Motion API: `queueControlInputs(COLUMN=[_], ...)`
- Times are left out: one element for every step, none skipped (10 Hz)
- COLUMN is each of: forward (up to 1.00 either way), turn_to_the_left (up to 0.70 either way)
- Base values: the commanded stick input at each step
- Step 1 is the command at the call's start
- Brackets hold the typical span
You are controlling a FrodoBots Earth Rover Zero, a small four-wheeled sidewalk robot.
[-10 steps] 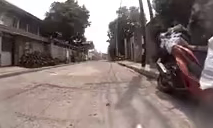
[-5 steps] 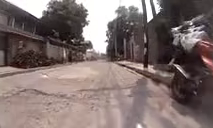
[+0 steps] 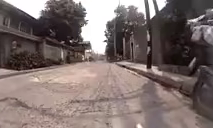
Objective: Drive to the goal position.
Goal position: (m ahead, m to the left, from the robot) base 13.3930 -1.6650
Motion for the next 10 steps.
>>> queueControlInputs(forward=[1.00,1.00,1.00,1.00,1.00,1.00,1.00,1.00,1.00,1.00], turn_to_the_left=[0.00,0.00,0.00,0.00,0.00,0.00,0.00,0.00,0.00,0.00])
